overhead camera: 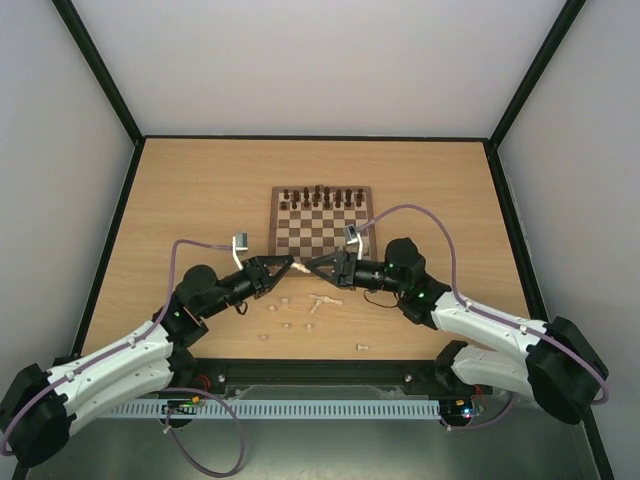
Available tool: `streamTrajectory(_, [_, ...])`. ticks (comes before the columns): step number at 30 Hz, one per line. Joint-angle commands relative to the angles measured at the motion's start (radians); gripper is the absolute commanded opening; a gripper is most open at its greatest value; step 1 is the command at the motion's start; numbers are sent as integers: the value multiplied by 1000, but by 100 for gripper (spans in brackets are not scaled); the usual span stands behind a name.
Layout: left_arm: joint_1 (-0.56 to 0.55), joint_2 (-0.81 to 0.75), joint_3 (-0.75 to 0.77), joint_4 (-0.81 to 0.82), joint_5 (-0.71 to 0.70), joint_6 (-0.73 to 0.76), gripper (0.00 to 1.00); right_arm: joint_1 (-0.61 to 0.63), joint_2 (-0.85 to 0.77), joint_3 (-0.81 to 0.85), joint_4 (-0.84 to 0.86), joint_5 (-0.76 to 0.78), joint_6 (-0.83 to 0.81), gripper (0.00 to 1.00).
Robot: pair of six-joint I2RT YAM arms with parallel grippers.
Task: Set up the chess pieces on the board
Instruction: Place the chess piece on the chessboard.
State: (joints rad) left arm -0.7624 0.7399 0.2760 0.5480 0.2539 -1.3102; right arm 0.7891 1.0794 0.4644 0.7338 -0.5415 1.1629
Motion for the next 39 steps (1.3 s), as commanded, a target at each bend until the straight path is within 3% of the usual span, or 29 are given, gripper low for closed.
streamTrajectory(1, [8,6,-12,79,15,-18,20,13,17,56,72,-10,-27,41])
streamTrajectory(13, [20,18,-33,110,14,-30,20,22,69,71,78,-26,-26,33])
streamTrajectory(26, [20,73,-42,146,37,-30,22,33,109,94,67,-33,-40,16])
streamTrajectory(29, [21,77,-28,126,45,-14,25,32,105,103,41,-23,-54,7])
streamTrajectory(31, [24,76,-18,97,47,3,31,31,93,133,-51,-8,-90,5])
streamTrajectory(34, [49,61,10,-12,58,52,57,22,68,213,-277,25,-177,4])
streamTrajectory(37, [98,20,37,-152,62,118,74,-21,44,306,-550,72,-276,4])
streamTrajectory(39, [144,-16,54,-251,63,160,81,-60,51,380,-729,81,-344,4])
